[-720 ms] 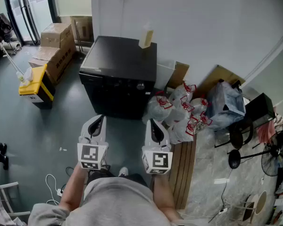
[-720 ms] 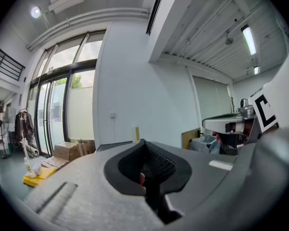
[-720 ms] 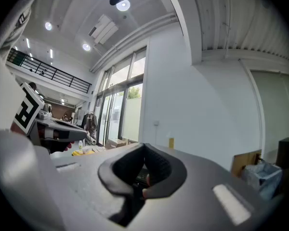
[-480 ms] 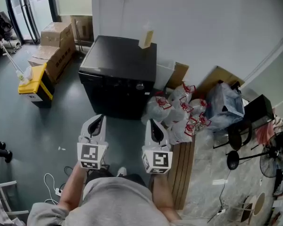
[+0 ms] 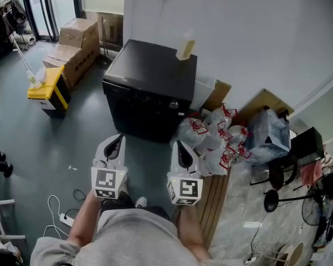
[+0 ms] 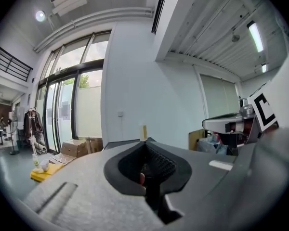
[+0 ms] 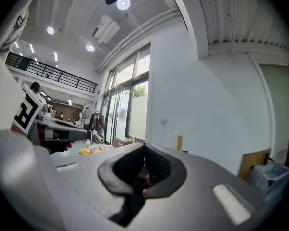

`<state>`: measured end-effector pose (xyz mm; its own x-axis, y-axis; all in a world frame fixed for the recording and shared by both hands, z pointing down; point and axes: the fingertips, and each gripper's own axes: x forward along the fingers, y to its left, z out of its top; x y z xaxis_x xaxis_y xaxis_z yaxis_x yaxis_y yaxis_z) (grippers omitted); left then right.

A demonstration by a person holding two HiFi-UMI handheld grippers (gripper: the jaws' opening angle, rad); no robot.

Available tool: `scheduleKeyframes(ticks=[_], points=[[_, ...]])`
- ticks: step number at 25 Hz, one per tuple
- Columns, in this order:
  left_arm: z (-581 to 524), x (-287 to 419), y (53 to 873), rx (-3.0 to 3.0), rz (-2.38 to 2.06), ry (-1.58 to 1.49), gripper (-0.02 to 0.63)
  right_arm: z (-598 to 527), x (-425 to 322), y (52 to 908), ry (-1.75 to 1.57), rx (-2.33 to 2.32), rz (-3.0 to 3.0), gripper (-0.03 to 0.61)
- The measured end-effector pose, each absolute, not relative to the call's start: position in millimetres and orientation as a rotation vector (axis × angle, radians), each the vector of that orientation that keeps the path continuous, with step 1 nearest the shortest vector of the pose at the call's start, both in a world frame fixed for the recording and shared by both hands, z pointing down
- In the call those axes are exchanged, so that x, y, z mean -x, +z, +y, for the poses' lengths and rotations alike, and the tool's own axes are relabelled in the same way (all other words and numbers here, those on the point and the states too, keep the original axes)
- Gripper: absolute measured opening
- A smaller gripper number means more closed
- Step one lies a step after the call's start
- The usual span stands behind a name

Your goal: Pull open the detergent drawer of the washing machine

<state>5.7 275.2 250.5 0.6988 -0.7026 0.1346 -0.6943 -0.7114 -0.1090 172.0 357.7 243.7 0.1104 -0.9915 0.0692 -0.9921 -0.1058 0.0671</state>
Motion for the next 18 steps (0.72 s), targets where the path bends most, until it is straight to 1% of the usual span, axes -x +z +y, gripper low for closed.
scheduleKeyframes(ticks=[7,18], points=[[224,15,263,2.84,1.26,-0.26,0.009,301,-153,257,0.013,-2.196,-2.089,0.005],[90,38,282,2.861,1.336,-0.294,0.009,156,-129,271,0.055,-2.115,-2.121,0.005]])
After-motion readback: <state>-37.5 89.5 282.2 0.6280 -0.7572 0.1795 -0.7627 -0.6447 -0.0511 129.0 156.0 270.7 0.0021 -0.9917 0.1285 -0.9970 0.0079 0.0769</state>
